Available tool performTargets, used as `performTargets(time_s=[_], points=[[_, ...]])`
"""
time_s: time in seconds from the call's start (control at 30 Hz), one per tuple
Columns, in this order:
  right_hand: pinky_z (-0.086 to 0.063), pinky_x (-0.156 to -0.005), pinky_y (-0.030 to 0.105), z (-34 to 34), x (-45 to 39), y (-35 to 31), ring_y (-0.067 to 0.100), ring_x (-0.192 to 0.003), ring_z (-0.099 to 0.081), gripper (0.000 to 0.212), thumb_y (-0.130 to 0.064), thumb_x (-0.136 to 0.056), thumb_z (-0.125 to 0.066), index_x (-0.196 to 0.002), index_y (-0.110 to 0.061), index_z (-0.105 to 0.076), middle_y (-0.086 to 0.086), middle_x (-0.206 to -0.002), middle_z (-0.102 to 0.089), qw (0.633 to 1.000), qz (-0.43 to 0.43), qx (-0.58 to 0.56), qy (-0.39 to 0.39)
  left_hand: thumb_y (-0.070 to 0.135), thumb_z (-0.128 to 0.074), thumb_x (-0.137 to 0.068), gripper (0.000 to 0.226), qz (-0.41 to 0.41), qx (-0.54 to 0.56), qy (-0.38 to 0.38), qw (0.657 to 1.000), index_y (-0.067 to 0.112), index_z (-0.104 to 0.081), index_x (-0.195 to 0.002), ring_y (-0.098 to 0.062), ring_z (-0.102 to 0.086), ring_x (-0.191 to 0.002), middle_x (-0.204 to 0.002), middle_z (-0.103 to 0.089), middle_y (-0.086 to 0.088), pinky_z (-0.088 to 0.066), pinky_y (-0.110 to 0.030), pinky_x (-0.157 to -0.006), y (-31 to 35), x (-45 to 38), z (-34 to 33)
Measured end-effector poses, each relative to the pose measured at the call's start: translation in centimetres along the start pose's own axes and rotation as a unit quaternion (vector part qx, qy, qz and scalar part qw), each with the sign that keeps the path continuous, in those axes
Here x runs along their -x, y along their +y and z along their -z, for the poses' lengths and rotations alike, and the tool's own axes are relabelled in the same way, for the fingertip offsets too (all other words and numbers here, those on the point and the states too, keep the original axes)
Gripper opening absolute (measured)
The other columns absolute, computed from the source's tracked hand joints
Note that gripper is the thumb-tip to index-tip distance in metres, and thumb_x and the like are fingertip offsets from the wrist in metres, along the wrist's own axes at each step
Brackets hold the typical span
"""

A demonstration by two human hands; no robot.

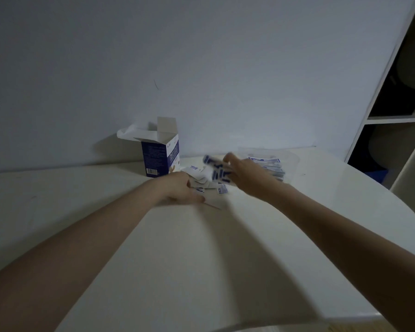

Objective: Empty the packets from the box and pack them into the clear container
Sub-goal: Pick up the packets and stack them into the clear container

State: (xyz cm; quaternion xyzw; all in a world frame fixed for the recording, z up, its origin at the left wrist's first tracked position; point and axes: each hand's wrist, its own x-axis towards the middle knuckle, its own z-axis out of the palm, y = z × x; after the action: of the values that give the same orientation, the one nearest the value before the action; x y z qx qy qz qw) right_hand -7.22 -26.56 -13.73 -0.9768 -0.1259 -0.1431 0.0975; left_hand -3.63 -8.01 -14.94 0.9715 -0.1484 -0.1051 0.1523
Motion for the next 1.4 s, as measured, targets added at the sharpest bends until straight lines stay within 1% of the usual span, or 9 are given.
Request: performTargets(time_s=[0.33,0.5,0.63,0.77,0.93,1.03,1.13,1.27,1.4], points=[[-0.035,-0.066,0.03,-1.4,0.7,0.6,0.028,-0.093,-0.056,0.021,-0.012,-0.092,-0.05,-0.104,0.002,-0.06,0.018,-0.105,-0.061,0.992,-0.066,-0.077,-0.081,0.033,-0.065,-0.084,0.03,-0.006,0.164,-0.02,0.986,0.004,-0.063,-0.09,-0.014,-0.043,-0.048,-0.06,-0.048,-0.003,-0.037,-0.018,-0.049,0.5,-0.5,-0.7],[-0.031,-0.05,0.022,0.4,0.8,0.6,0.013,-0.059,-0.043,0.025,-0.012,-0.085,-0.062,-0.061,-0.013,-0.056,0.001,-0.062,-0.049,0.937,-0.206,-0.257,-0.117,0.038,-0.069,-0.079,0.043,-0.034,0.042,-0.03,0.998,0.008,-0.061,-0.109,-0.022,-0.06,-0.095,-0.104,-0.063,-0.006,-0.044,-0.027,-0.078,2.3,-0.9,-1.1],[-0.035,-0.056,0.021,0.0,1.5,0.3,0.014,-0.067,-0.047,0.01,-0.012,-0.085,-0.062,-0.076,-0.012,-0.064,0.001,-0.072,-0.054,0.937,-0.187,-0.224,-0.195,0.021,-0.071,-0.08,0.013,-0.045,0.051,-0.053,0.996,0.015,-0.059,-0.078,-0.015,-0.053,-0.062,-0.071,-0.057,-0.001,-0.04,-0.023,-0.054,3.3,-1.3,-1.3],[-0.033,-0.054,0.019,0.3,1.7,0.3,0.012,-0.063,-0.044,0.024,-0.011,-0.085,-0.061,-0.062,-0.014,-0.057,0.0,-0.067,-0.049,0.939,-0.158,-0.218,-0.214,0.013,-0.069,-0.077,0.017,-0.065,0.047,-0.036,0.996,0.015,-0.055,-0.085,-0.019,-0.054,-0.078,-0.081,-0.058,-0.001,-0.041,-0.025,-0.06,3.4,-1.3,-1.0],[-0.032,-0.055,0.019,0.4,1.9,-0.1,0.018,-0.077,-0.046,0.026,-0.017,-0.083,-0.066,-0.105,-0.005,-0.068,0.005,-0.085,-0.055,0.951,-0.12,-0.14,-0.25,0.006,-0.064,-0.079,0.011,-0.016,0.066,-0.045,0.997,0.008,-0.056,-0.086,-0.019,-0.053,-0.053,-0.077,-0.06,-0.013,-0.044,-0.024,-0.051,3.8,-1.7,-1.2],[-0.03,-0.052,0.019,0.6,1.9,0.0,0.015,-0.063,-0.042,0.011,-0.015,-0.083,-0.065,-0.083,-0.004,-0.067,0.003,-0.068,-0.049,0.949,-0.128,-0.154,-0.244,0.007,-0.065,-0.08,0.004,-0.016,0.066,-0.042,0.997,0.007,-0.062,-0.078,-0.016,-0.052,-0.049,-0.067,-0.06,-0.011,-0.045,-0.023,-0.051,3.7,-1.6,-0.8],[-0.036,-0.058,0.021,0.7,1.5,0.9,0.015,-0.06,-0.044,0.03,-0.007,-0.085,-0.063,-0.058,-0.01,-0.052,0.002,-0.061,-0.045,0.898,-0.207,-0.341,-0.186,0.006,-0.061,-0.085,0.016,-0.039,0.118,0.014,0.992,0.013,-0.063,-0.07,-0.008,-0.054,-0.045,-0.068,-0.061,-0.008,-0.046,-0.019,-0.051,2.9,-1.5,0.6],[-0.048,-0.068,0.029,1.6,1.3,1.7,0.019,-0.069,-0.059,0.009,-0.006,-0.092,-0.052,-0.085,-0.005,-0.058,0.01,-0.084,-0.058,0.751,-0.245,-0.592,-0.159,0.01,-0.053,-0.092,0.018,-0.077,0.236,0.128,0.96,0.008,-0.057,-0.109,-0.007,-0.059,-0.054,-0.078,-0.052,0.005,-0.055,-0.02,-0.059,2.2,-0.5,2.7],[-0.057,-0.052,0.028,2.0,1.4,0.8,0.025,-0.064,-0.071,0.013,-0.004,-0.094,-0.048,-0.104,-0.002,-0.055,0.014,-0.096,-0.062,0.657,-0.257,-0.685,-0.182,0.007,-0.045,-0.096,0.02,-0.1,0.237,0.177,0.95,0.004,-0.063,-0.104,-0.01,-0.057,-0.064,-0.084,-0.053,0.0,-0.036,-0.004,-0.038,1.7,0.9,4.1]])
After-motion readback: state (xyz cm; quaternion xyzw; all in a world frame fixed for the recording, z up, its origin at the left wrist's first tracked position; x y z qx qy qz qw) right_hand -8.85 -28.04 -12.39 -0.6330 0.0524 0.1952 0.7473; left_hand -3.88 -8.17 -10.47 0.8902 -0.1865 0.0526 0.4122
